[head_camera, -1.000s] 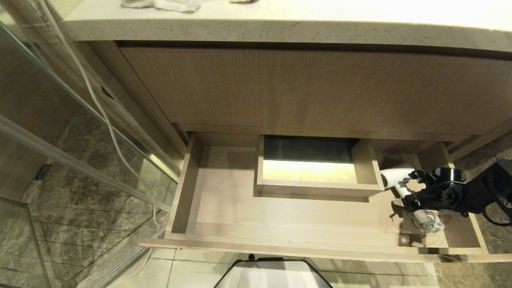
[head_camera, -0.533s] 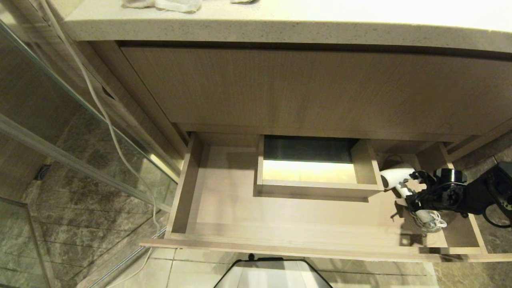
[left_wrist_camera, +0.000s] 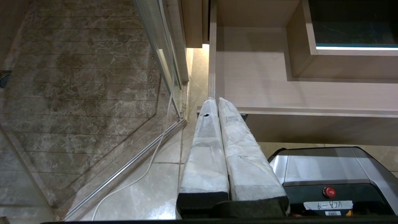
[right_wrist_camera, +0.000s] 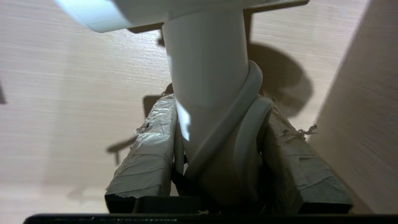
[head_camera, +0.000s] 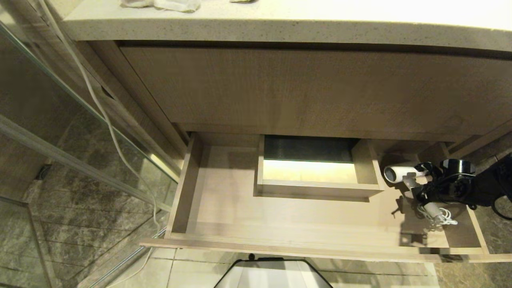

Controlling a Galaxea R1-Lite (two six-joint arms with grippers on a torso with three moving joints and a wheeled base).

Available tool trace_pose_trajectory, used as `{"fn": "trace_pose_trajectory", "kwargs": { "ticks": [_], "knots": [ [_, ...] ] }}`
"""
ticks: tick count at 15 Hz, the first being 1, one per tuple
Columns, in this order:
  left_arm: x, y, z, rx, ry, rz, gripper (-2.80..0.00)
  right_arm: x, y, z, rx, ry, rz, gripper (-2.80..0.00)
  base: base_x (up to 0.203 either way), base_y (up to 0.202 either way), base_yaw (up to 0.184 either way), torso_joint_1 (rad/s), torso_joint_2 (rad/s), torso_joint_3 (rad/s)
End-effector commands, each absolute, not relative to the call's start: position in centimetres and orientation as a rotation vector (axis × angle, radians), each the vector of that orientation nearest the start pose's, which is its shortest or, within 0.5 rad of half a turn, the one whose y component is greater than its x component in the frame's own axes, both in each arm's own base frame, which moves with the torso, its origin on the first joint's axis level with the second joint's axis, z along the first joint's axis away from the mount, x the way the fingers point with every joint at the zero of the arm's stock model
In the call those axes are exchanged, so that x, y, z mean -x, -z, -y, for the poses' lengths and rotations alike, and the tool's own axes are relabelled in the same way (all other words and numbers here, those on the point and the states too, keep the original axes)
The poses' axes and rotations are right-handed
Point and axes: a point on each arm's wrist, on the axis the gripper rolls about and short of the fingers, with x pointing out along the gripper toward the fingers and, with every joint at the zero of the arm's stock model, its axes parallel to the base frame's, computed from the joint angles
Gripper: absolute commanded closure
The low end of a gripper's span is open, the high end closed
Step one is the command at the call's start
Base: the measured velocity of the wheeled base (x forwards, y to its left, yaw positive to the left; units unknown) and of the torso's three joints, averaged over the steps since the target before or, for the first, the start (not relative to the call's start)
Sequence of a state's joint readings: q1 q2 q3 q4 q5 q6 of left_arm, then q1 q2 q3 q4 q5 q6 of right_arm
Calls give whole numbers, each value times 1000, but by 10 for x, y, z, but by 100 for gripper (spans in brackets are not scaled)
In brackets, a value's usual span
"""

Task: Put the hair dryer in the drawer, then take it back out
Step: Take the hairdryer out

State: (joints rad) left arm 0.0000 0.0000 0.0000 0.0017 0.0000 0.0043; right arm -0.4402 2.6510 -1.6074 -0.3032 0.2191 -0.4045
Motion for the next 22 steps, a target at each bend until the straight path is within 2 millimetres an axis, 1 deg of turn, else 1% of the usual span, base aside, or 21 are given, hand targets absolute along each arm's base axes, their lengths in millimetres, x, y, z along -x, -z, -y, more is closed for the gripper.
{"fn": "trace_pose_trajectory", "kwargs": {
  "ticks": [1,3,5,7,9,11,12,14,17,19,21,22],
  "knots": [
    [23,-75,0,-5,0,-3,0,-444,4,201,166,67,-684,0,0,0,0,0,0,0],
    [23,-75,0,-5,0,-3,0,-440,-17,197,177,72,-663,0,0,0,0,0,0,0],
    [23,-75,0,-5,0,-3,0,-436,-22,194,175,70,-669,0,0,0,0,0,0,0],
    [23,-75,0,-5,0,-3,0,-422,-46,187,181,72,-657,0,0,0,0,0,0,0],
    [23,-75,0,-5,0,-3,0,-409,-63,181,181,70,-659,0,0,0,0,0,0,0],
    [23,-75,0,-5,0,-3,0,-398,-85,177,191,72,-664,0,0,0,0,0,0,0],
    [23,-75,0,-5,0,-2,0,-389,-99,173,195,77,-677,0,0,0,0,0,0,0],
    [23,-75,0,-5,0,-3,0,-369,-119,164,200,97,-707,0,0,0,0,0,0,0],
    [23,-75,0,-5,0,-3,0,-330,-153,147,225,109,-711,0,0,0,0,0,0,0],
    [23,-75,0,-5,0,-3,0,-304,-167,136,237,109,-711,0,0,0,0,0,0,0],
    [23,-75,0,-5,0,-2,0,-272,-191,121,270,127,-663,0,0,0,0,0,0,0],
    [23,-75,0,-5,0,-3,0,-255,-197,113,283,134,-652,0,0,0,0,0,0,0]
  ]
}}
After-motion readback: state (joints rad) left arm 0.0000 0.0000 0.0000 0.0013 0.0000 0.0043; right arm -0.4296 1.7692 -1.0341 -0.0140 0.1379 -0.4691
